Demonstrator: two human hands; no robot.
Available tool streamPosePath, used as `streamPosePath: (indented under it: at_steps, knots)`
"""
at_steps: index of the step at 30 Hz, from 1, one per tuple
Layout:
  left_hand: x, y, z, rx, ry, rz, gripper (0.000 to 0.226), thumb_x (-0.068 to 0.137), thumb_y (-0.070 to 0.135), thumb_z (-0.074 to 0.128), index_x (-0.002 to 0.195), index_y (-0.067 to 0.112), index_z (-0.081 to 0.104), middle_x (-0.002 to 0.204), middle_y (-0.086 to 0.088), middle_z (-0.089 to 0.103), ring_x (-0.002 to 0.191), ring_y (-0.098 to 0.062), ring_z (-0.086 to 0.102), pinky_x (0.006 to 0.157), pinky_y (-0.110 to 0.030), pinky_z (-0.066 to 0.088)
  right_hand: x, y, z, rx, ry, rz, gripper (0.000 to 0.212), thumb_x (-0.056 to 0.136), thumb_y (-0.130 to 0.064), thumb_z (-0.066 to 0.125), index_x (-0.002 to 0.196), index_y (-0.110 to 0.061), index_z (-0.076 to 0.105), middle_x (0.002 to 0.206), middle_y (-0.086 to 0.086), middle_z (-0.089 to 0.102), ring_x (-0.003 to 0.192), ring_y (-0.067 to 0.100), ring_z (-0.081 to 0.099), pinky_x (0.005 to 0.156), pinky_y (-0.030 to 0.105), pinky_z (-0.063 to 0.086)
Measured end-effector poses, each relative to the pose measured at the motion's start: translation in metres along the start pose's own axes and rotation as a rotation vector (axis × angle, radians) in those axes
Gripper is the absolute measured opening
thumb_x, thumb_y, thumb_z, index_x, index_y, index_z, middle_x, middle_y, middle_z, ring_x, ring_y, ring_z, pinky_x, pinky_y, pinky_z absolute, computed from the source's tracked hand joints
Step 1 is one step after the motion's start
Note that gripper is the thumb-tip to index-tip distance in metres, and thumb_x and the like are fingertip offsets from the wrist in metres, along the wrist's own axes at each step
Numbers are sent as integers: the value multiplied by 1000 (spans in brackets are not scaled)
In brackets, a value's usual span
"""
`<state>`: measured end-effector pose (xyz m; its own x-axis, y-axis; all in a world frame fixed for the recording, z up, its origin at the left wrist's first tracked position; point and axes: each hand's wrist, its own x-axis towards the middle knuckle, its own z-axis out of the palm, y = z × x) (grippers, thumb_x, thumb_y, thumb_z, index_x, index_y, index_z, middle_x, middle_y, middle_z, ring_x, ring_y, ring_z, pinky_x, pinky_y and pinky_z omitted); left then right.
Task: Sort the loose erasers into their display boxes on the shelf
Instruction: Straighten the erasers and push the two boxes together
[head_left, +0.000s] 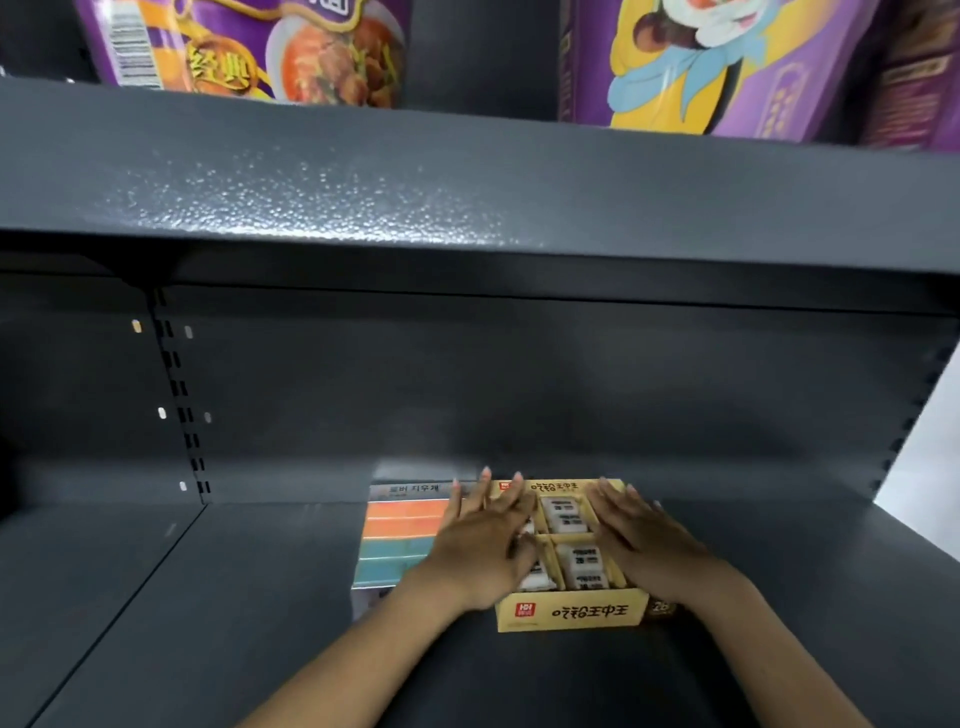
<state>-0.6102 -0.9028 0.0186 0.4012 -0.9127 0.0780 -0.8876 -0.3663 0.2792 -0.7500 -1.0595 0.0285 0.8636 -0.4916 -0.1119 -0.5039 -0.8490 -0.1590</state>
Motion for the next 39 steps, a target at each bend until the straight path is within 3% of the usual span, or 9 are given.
streamPosePath:
  at_steps: [8, 13, 22, 25, 28, 31, 33, 36, 39]
  knots:
    - [1, 11, 8, 19, -82, -94, 63, 95, 45, 24, 149, 24, -2, 157, 6, -10, 142, -20, -21, 117, -44, -14, 0, 1, 9, 55, 19, 4, 58, 101, -41, 11, 148, -18, -13, 156, -4, -18, 143, 13, -17, 115, 28, -7]
    - [-1, 5, 4, -166, -102, -72, 60, 98, 40, 23, 148, 23, -4, 157, 3, -14, 143, -14, -18, 118, -38, -10, -4, 14, -7, 349, 0, -14, 52, 100, -46, 13, 148, -36, -6, 143, -25, -16, 140, 7, -12, 118, 39, -1]
    - [-11, -7, 6, -248, -16, -164, 55, 98, 26, 25, 149, 15, 6, 158, -3, 2, 144, -16, -13, 119, -35, -9, 5, 13, 3, 65, 36, -223, 63, 82, -64, 0, 143, -50, 8, 148, -29, -9, 138, -1, -17, 110, 27, -16]
    - [-15, -7, 6, -218, -23, -155, 55, 98, 24, 23, 149, 18, 3, 158, -2, 0, 144, -16, -16, 118, -36, -11, 6, 14, 5, 90, 56, -208, 46, 96, -54, 9, 142, -51, 4, 149, -27, -11, 141, 2, -15, 115, 32, -11]
    - [-18, -6, 5, -300, 2, -165, 54, 99, 25, 20, 149, 19, -1, 158, 0, 1, 143, -13, -17, 118, -32, -12, 0, 16, -2, 540, 67, -111, 48, 90, -66, 10, 136, -61, 1, 157, -16, 8, 146, 17, 12, 118, 47, 13]
    - [-19, -5, 6, -381, 62, -191, 53, 100, 26, 21, 149, 18, 2, 158, 2, 1, 144, -12, -12, 117, -27, -10, -6, 17, -8, 1076, 85, -10, 40, 96, -59, 17, 134, -56, 26, 108, -23, 58, 95, 0, 65, 84, 28, 48]
    - [-17, -6, 10, -435, 56, -204, 53, 99, 28, 21, 149, 20, 3, 158, 2, -1, 144, -13, -11, 118, -28, -8, -5, 21, -5, 1221, 72, -49, 49, 96, -57, 22, 141, -38, 29, 124, -20, 51, 107, -2, 58, 91, 21, 41]
    - [-16, -7, 15, -458, 25, -206, 54, 99, 32, 22, 148, 27, 2, 156, 5, -4, 144, -16, -11, 118, -31, -4, 0, 25, 2, 1270, 127, -122, 89, 60, -84, 54, 133, -37, 36, 154, -8, 25, 140, 5, 25, 115, 29, 16]
    - [-16, -9, 12, -465, 14, -170, 54, 98, 30, 22, 148, 30, 0, 156, 6, -1, 145, -15, -11, 117, -29, -3, 2, 24, 2, 1385, 74, -98, 62, 89, -63, 34, 143, -34, 28, 156, -10, 21, 141, 5, 20, 111, 27, 15]
